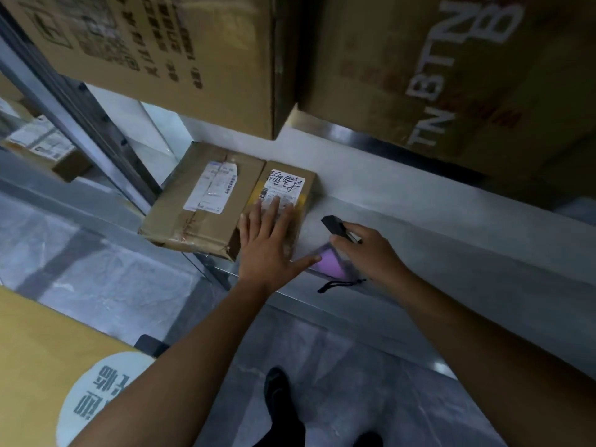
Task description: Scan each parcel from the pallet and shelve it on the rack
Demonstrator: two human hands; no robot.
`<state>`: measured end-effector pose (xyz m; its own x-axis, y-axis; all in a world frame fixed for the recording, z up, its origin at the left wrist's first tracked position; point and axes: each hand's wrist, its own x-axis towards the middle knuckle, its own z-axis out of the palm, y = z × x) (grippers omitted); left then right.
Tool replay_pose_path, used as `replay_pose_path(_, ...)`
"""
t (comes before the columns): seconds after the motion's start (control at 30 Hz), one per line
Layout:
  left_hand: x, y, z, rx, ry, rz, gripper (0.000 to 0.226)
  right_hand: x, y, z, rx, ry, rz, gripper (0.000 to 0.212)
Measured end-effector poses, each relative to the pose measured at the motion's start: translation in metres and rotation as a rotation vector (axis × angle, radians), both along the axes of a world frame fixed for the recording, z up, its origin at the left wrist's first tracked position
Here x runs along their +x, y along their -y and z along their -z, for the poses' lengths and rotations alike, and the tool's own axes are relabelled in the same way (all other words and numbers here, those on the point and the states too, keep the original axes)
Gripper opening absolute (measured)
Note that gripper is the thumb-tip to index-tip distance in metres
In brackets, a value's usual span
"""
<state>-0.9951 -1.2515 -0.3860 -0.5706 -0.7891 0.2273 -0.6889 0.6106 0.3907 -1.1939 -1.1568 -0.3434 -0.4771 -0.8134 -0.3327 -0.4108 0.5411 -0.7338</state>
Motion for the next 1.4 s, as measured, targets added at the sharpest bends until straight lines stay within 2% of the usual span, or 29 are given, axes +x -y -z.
replay_pose_path(0.23, -0.038, -0.044, -0.035, -0.018, -0.037, 0.176, 0.105, -0.037, -0.142, -0.025, -0.106, 0.063, 0.175, 0.052)
replay_pose_path(0.4, -0.111, -0.143, -0.054, 0.014, -0.061, 0.561, 0.101, -0.056, -0.301, -0.056, -0.207, 0.007, 0.376, 0.037)
replay_pose_path(0.67, -0.216, -0.436, -0.090, 0.090, -0.080, 1.122, 0.099, -0.036, -0.620, -0.095, -0.253, -0.206, 0.803, 0.051)
replay_pose_path(0.77, -0.241, -0.555, -0.106, 0.070, -0.100, 1.298, 0.103, -0.012, -0.737, -0.107, -0.197, -0.285, 0.945, 0.056)
replay_pose_path(0.93, -0.256, -0.735, -0.124, 0.153, -0.131, 1.572, 0.096, 0.044, -0.905, -0.121, -0.037, -0.361, 1.254, 0.064)
replay_pose_path(1.17, -0.276, -0.930, -0.123, 0.239, -0.141, 1.975, 0.090, 0.120, -1.067, -0.124, -0.035, -0.356, 1.608, 0.065)
replay_pose_path(1.23, -0.284, -0.981, -0.116, 0.308, -0.114, 2.011, 0.090, 0.130, -1.106, -0.120, -0.040, -0.352, 1.701, 0.063)
replay_pose_path(1.4, -0.311, -1.106, -0.091, 0.462, 0.096, 2.047, 0.091, 0.125, -1.204, -0.103, -0.011, -0.391, 1.843, 0.060)
